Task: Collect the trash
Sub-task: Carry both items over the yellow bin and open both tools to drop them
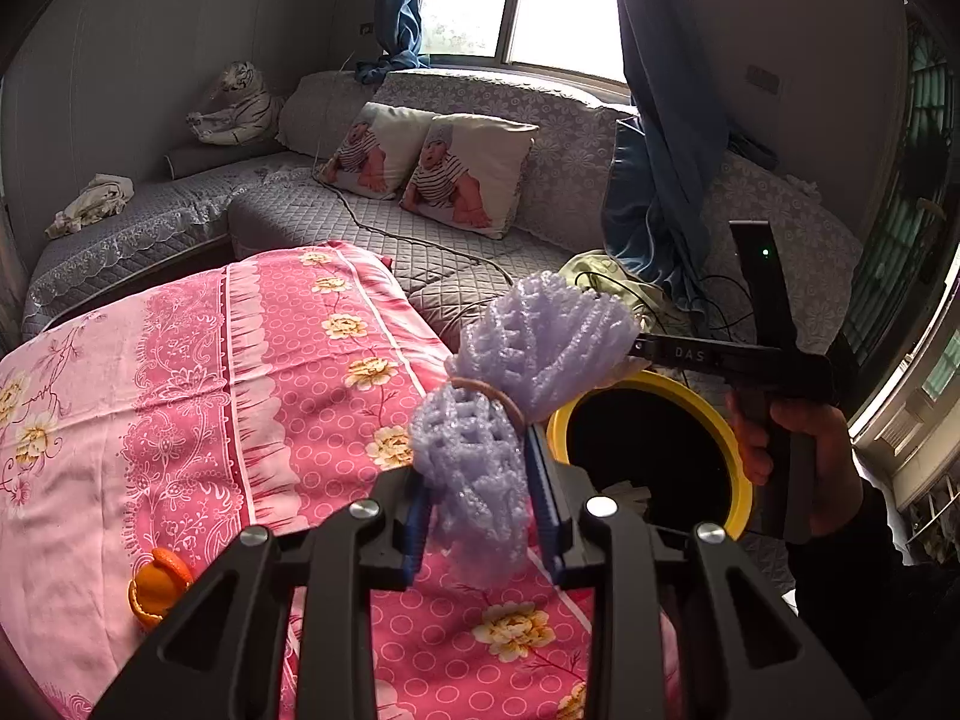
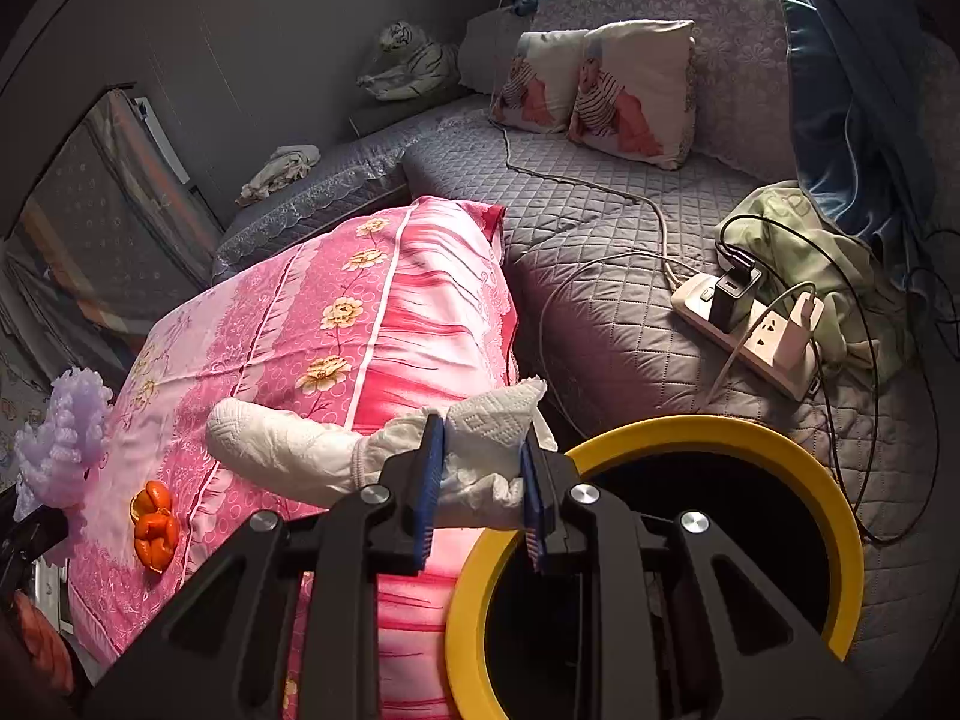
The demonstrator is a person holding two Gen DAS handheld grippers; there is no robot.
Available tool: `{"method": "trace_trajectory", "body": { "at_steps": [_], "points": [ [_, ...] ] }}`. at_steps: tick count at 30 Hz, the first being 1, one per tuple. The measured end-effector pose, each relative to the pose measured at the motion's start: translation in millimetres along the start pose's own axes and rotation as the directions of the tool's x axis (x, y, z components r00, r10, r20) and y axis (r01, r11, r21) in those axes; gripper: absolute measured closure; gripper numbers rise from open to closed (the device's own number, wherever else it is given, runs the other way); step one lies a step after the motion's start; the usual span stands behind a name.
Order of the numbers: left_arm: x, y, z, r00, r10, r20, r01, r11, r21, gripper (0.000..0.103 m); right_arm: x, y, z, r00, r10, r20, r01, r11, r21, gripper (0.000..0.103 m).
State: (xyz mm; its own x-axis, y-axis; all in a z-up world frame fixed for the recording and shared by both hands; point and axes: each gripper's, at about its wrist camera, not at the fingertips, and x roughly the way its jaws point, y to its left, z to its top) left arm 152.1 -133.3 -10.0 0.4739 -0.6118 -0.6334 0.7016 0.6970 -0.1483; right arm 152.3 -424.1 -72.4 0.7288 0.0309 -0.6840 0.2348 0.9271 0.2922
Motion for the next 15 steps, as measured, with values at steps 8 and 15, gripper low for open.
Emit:
{"method": "trace_trajectory", "body": {
  "at_steps": [8, 15],
  "points": [
    [17, -48, 13, 0.997, -0.081, -0.014, 0.082, 0.993, 0.086, 0.075, -25, -45, -4, 0.996, -0.076, 0.043, 0.073, 0.995, 0.064, 0.081],
    [35, -78, 20, 0.990, -0.137, -0.036, 0.141, 0.982, 0.127, 0.075, -35, -76, -11, 0.988, -0.141, 0.063, 0.134, 0.985, 0.109, 0.081]
  ]
}}
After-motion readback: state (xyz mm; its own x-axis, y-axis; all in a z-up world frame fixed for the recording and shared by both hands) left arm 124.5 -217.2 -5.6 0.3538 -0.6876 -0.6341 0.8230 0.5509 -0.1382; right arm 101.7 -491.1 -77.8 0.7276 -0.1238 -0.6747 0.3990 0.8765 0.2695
